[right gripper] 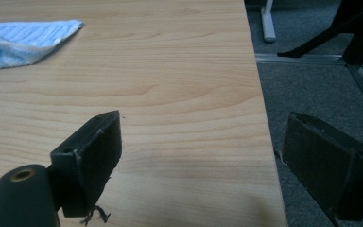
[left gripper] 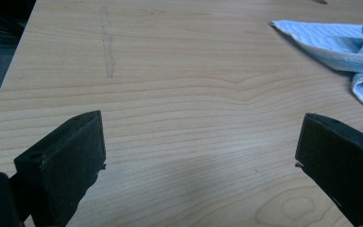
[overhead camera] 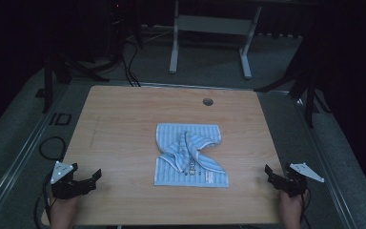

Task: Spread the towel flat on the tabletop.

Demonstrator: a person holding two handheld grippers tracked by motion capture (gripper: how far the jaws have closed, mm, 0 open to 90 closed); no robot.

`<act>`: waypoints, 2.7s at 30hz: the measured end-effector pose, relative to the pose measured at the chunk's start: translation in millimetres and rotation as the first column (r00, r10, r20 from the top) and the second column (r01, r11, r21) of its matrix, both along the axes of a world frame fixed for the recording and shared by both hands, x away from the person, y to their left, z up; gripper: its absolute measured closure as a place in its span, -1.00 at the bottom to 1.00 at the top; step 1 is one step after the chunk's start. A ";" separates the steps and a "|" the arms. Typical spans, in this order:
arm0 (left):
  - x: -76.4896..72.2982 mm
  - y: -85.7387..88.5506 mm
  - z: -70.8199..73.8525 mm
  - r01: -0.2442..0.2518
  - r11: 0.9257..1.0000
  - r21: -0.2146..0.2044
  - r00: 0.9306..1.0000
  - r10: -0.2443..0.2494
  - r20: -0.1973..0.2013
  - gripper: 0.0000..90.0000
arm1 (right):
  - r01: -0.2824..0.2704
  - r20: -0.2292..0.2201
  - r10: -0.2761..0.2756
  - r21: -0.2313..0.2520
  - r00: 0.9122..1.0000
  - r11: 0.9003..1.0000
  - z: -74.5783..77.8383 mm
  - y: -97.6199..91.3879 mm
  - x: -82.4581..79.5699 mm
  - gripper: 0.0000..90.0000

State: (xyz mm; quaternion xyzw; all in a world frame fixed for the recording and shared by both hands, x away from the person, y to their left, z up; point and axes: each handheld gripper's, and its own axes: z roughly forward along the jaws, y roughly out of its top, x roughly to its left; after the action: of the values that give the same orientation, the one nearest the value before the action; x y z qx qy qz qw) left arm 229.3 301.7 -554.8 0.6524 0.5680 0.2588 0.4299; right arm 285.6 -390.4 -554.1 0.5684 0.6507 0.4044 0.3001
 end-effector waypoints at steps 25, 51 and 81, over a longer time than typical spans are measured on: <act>30.9 -25.3 8.1 0.455 0.867 0.202 0.842 -0.345 -0.414 -0.95 | -0.510 -0.326 0.459 -0.092 0.827 0.855 16.8 17.4 23.1 -0.67; 57.4 -62.0 33.2 0.627 0.744 0.228 0.604 -0.281 -0.745 -0.89 | -0.763 -0.822 0.349 -0.151 0.450 0.629 40.8 65.3 48.1 -0.65; 90.0 -163.3 47.8 0.777 0.584 0.235 0.554 -0.459 -0.695 -0.85 | -0.854 -0.786 0.454 -0.174 0.420 0.490 55.6 117.3 60.3 -0.37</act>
State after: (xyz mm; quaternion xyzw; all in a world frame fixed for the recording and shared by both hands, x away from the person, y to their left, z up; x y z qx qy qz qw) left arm 319.3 138.4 -507.0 0.9490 0.2938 0.0193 0.1124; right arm 345.9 -273.1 -498.5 0.2330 0.9706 0.0593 0.0107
